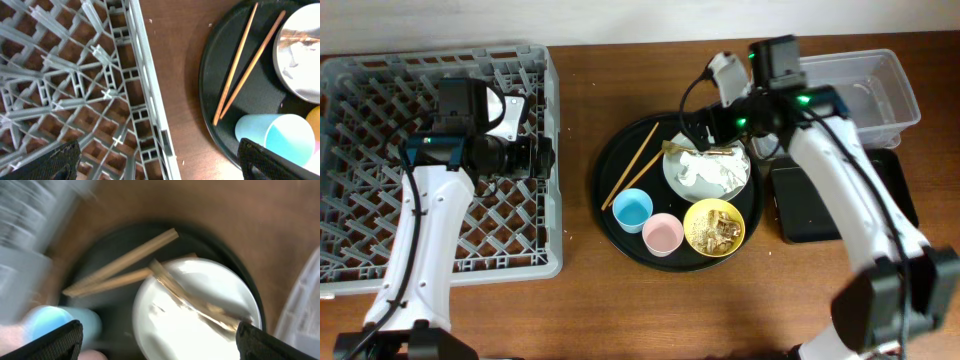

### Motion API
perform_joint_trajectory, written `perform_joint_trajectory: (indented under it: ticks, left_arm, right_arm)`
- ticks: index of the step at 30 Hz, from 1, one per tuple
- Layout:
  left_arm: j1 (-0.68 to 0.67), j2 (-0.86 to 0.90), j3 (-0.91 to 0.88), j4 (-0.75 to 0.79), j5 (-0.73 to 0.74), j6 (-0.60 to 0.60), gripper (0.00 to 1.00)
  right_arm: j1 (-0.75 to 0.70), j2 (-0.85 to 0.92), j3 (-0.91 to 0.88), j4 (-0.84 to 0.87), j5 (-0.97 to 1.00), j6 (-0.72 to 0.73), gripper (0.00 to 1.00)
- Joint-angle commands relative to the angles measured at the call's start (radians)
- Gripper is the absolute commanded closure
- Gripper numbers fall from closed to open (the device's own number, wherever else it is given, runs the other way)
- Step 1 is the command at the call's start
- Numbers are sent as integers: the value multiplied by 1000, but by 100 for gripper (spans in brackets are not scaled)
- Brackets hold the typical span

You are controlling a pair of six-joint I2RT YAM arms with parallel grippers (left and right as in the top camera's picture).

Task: Sort waste into correct bins and load items into the dishwasher rack
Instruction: 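Reach the right gripper to the plate and grasp the gold wrapper, then carry the gold wrapper to the clear bin and release it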

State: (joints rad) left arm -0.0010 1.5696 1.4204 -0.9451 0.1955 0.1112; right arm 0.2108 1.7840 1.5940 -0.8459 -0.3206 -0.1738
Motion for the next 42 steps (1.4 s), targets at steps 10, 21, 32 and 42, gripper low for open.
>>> perform_joint_trajectory:
  ticks: [10, 21, 32, 42]
  left_arm:
    - [-9, -20, 17, 63, 26, -5, 1]
    - [-11, -19, 17, 77, 26, -5, 1]
    - [-11, -19, 17, 77, 26, -5, 1]
    - [-11, -19, 17, 76, 26, -5, 1]
  right_arm:
    - [88, 314, 16, -26, 280, -162, 4]
    - [70, 384, 10, 13, 268, -192, 28]
    - [69, 380, 6, 28, 292, -156, 91]
    - [54, 232, 352, -162, 319, 10, 96]
